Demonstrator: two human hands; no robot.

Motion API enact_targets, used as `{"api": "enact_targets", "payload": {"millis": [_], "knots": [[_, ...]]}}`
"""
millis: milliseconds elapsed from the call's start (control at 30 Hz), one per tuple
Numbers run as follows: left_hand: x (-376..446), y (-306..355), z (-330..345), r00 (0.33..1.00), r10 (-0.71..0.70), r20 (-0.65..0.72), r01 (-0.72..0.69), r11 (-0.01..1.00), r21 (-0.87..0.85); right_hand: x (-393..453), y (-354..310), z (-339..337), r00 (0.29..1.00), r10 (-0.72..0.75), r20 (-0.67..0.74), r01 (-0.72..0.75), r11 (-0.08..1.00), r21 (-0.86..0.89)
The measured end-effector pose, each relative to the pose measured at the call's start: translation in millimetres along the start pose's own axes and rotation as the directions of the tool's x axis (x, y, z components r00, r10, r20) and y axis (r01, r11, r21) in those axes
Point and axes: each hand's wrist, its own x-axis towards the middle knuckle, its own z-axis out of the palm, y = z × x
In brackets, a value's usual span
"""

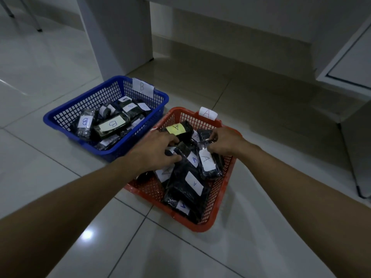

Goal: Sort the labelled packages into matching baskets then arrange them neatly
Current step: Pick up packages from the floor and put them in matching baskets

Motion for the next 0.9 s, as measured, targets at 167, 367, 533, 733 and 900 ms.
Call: {"api": "enact_targets", "payload": {"millis": [167, 367, 533, 733, 900], "knots": [[-12.9, -8.1, -12.6, 0.999, -0.009, -0.045, 0.012, 0.998, 0.056, 0.5, -23.0, -2.7, 0.963, -0.192, -0.191, 0.209, 0.975, 0.077], [-65.0, -46.9, -49.8, 0.988, -0.100, -0.121, 0.116, 0.985, 0.126, -9.2, -100.0, 34.3, 0.851, -0.483, -0.207, 0.501, 0.864, 0.044], [-153.0, -105.7, -96.4, 0.964, -0.192, -0.186, 0.226, 0.957, 0.183, -27.2, -178.7, 81.2, 0.762, -0.635, -0.129, 0.643, 0.766, 0.030], [-279.3, -196.1, -131.6, 0.863, -0.446, -0.237, 0.485, 0.863, 0.143, -54.0, -289.6, 139.4, 0.628, -0.778, -0.004, 0.778, 0.627, 0.029], [-388.5, -246.2, -118.7, 0.733, -0.608, -0.304, 0.634, 0.773, -0.016, -89.7, -381.5, 208.3, 0.553, -0.827, 0.101, 0.829, 0.558, 0.033]]}}
